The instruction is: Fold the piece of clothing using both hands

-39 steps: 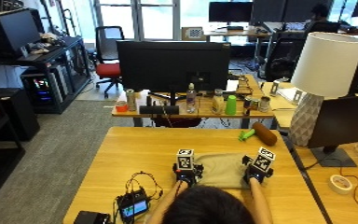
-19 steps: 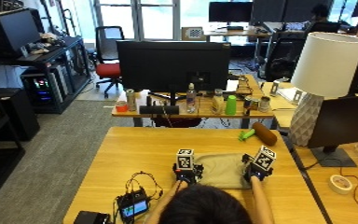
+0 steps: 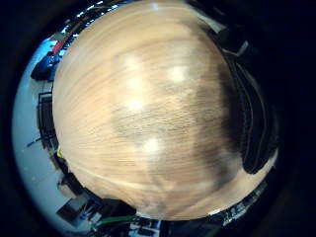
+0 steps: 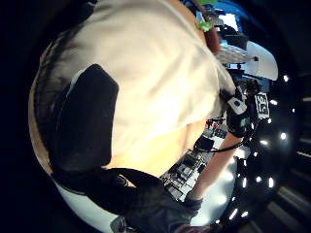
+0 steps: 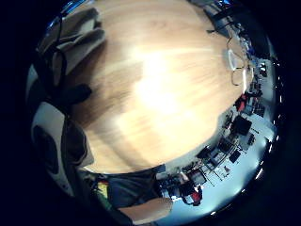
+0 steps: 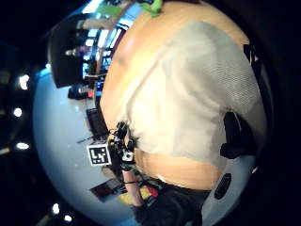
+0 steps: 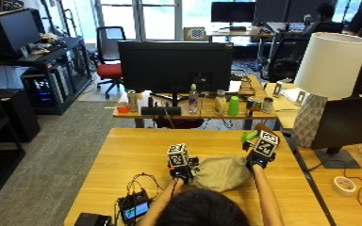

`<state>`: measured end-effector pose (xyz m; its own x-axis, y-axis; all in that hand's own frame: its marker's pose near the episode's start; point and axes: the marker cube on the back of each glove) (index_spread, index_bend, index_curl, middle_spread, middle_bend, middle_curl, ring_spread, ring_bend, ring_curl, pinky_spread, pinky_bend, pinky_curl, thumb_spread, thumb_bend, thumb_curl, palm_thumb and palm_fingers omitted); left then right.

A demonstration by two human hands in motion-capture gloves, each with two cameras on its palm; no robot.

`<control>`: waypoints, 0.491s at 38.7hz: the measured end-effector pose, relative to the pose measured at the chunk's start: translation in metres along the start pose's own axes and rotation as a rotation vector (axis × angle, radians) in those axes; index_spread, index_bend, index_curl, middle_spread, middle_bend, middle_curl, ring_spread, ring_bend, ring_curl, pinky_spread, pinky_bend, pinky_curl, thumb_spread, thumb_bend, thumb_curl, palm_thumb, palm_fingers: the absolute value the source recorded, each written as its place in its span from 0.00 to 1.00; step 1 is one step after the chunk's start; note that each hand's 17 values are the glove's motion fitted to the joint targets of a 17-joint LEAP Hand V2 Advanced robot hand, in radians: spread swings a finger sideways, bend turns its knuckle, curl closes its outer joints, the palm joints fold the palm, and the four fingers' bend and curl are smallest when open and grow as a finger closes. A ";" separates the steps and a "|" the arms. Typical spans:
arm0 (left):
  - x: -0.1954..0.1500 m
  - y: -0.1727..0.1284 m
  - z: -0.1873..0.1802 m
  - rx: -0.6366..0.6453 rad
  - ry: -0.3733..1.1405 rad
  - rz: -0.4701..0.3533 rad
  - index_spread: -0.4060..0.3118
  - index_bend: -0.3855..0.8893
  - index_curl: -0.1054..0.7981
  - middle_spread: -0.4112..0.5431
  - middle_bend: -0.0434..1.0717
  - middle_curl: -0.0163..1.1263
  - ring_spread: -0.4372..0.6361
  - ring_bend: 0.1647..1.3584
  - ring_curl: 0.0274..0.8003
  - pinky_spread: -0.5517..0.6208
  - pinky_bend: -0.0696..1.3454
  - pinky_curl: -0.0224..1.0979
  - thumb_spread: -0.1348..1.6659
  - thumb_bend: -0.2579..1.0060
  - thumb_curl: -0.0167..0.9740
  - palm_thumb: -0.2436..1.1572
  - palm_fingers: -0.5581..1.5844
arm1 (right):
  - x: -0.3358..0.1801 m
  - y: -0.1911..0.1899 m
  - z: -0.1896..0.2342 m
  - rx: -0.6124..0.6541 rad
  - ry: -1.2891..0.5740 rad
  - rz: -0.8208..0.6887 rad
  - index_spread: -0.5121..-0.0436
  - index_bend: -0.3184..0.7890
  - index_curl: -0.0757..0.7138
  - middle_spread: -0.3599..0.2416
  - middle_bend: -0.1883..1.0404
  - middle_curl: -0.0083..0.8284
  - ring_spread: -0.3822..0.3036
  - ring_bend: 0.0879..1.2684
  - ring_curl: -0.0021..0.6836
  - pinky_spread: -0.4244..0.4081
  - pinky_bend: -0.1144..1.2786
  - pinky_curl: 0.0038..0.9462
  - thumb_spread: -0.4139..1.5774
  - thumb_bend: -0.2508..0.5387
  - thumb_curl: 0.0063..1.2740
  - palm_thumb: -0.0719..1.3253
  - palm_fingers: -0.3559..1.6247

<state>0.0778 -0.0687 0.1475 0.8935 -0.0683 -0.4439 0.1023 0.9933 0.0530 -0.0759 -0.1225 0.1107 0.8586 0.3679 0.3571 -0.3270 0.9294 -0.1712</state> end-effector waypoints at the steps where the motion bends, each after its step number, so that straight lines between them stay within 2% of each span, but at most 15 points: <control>1: -0.003 -0.001 -0.003 0.016 0.009 -0.007 0.48 0.47 0.53 0.59 0.13 0.17 0.69 0.31 0.34 0.70 0.39 0.33 0.84 0.21 0.20 0.27 0.38 | -0.005 0.000 -0.002 -0.018 0.011 -0.021 0.64 0.42 0.63 0.41 0.47 0.68 0.22 0.53 0.73 0.08 0.56 0.44 0.72 0.34 0.31 0.93 0.83; 6: -0.020 -0.007 -0.025 0.107 0.053 -0.032 0.48 0.49 0.55 0.58 0.14 0.17 0.63 0.33 0.37 0.64 0.39 0.34 0.85 0.22 0.21 0.30 0.40 | -0.039 -0.031 -0.006 -0.057 0.079 -0.052 0.64 0.43 0.63 0.41 0.47 0.68 0.22 0.52 0.72 0.08 0.56 0.44 0.71 0.34 0.32 0.93 0.83; 10: -0.037 -0.010 -0.046 0.185 0.048 -0.100 0.48 0.50 0.56 0.58 0.15 0.17 0.59 0.33 0.38 0.62 0.39 0.34 0.86 0.23 0.21 0.32 0.40 | -0.085 -0.016 -0.023 0.198 0.142 -0.177 0.64 0.42 0.63 0.41 0.47 0.68 0.22 0.52 0.72 0.08 0.56 0.44 0.70 0.33 0.33 0.94 0.83; 12: -0.043 -0.010 -0.057 0.229 0.058 -0.113 0.48 0.50 0.57 0.58 0.15 0.17 0.58 0.33 0.38 0.62 0.38 0.34 0.87 0.23 0.21 0.32 0.40 | -0.107 -0.011 -0.022 0.253 0.191 -0.199 0.65 0.42 0.62 0.41 0.47 0.68 0.21 0.52 0.72 0.08 0.56 0.44 0.69 0.32 0.34 0.93 0.83; 13: -0.044 -0.010 -0.063 0.253 0.072 -0.107 0.48 0.50 0.57 0.57 0.15 0.17 0.58 0.33 0.38 0.61 0.38 0.34 0.87 0.23 0.21 0.33 0.40 | -0.118 -0.007 -0.021 0.272 0.219 -0.206 0.65 0.42 0.62 0.41 0.47 0.68 0.21 0.52 0.72 0.08 0.56 0.44 0.69 0.32 0.34 0.93 0.83; 14: -0.045 -0.009 -0.068 0.277 0.096 -0.090 0.48 0.50 0.58 0.57 0.16 0.18 0.57 0.34 0.38 0.61 0.37 0.34 0.87 0.23 0.21 0.33 0.41 | -0.129 -0.001 -0.019 0.293 0.247 -0.214 0.64 0.40 0.62 0.40 0.47 0.68 0.21 0.52 0.71 0.08 0.56 0.44 0.66 0.26 0.34 0.89 0.81; 18: -0.038 -0.005 -0.087 0.355 0.267 0.054 0.48 0.52 0.59 0.55 0.18 0.19 0.54 0.33 0.38 0.60 0.33 0.33 0.88 0.24 0.22 0.35 0.44 | -0.175 0.039 -0.011 0.387 0.361 -0.229 0.63 0.41 0.61 0.38 0.49 0.68 0.20 0.51 0.71 0.07 0.55 0.43 0.58 0.25 0.37 0.85 0.82; 19: -0.038 -0.003 -0.091 0.367 0.296 0.060 0.47 0.52 0.59 0.55 0.18 0.19 0.54 0.33 0.37 0.59 0.33 0.33 0.88 0.24 0.22 0.36 0.45 | -0.186 0.051 -0.008 0.394 0.371 -0.241 0.62 0.41 0.61 0.38 0.49 0.68 0.20 0.51 0.71 0.07 0.55 0.43 0.56 0.25 0.38 0.84 0.82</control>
<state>0.0042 -0.0610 0.0828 0.7449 0.0709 -0.6634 0.2493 0.8927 0.3754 -0.2492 -0.1437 0.0286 0.9844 0.1756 -0.0137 -0.1664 0.9527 0.2544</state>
